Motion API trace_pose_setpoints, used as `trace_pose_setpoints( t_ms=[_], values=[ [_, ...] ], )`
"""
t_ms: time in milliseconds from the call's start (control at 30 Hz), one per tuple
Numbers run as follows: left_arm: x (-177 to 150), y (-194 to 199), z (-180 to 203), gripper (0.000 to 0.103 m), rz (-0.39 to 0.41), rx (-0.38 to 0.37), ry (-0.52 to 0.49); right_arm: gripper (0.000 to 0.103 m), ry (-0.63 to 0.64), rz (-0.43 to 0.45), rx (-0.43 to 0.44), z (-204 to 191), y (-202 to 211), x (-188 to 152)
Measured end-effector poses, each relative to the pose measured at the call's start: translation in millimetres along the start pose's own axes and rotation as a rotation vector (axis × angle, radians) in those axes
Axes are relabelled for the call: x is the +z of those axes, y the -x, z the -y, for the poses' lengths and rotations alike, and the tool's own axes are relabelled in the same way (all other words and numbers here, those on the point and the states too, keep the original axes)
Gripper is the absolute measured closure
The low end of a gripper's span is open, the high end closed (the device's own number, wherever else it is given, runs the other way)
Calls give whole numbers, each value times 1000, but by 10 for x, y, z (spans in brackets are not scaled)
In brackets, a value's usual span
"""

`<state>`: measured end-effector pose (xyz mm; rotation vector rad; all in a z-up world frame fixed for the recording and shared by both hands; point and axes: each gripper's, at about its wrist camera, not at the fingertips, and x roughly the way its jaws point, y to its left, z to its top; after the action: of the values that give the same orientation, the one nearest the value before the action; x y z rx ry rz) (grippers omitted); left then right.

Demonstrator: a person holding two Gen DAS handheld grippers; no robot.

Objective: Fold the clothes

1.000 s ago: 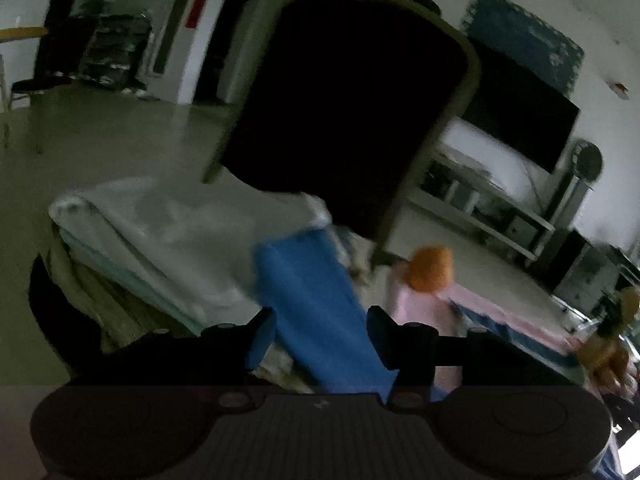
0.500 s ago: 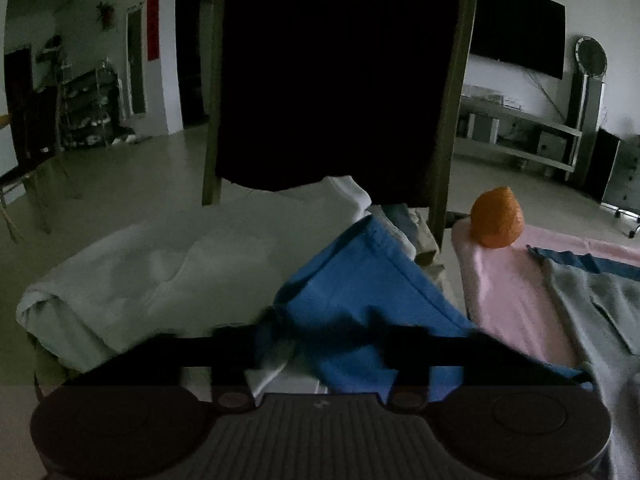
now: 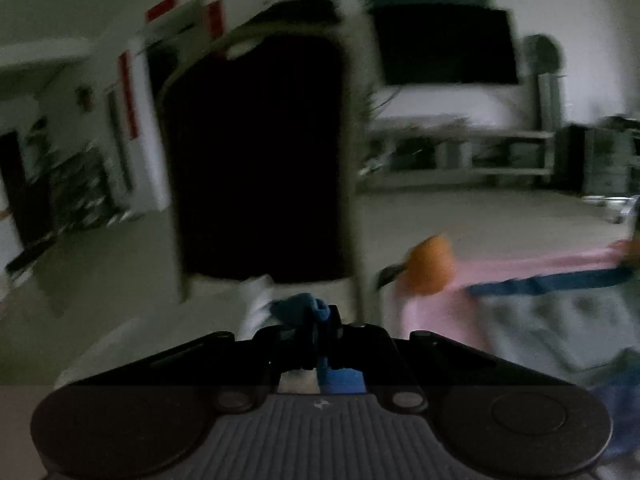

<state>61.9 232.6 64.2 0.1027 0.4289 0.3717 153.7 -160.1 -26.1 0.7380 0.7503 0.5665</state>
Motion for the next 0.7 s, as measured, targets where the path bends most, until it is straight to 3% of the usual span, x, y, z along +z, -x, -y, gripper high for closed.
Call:
trace_pose_setpoints(
  t_ms=[133,300,367,467,567,700],
  values=[
    [255,388,765,99,80,-110,-96,48,-43,51,-47,567,393,205],
    [503,754,1822,99,128,-259,-187,48,-255,130,-122,1453,668,249],
    [536,775,2201,99,116,-320,-190,48,-356,142,-104,1654,778,276],
    [492,717,2794,99,79,-401,-191,48,-349,178,-90,1708,928,331],
    [262,604,3363,84,-13,-457,-207,48,-303,195,-114,1693,985,366],
    [-191,608,3768,74,-166,-530,-223,48,-299,210,-160,1733,998,421]
  ],
)
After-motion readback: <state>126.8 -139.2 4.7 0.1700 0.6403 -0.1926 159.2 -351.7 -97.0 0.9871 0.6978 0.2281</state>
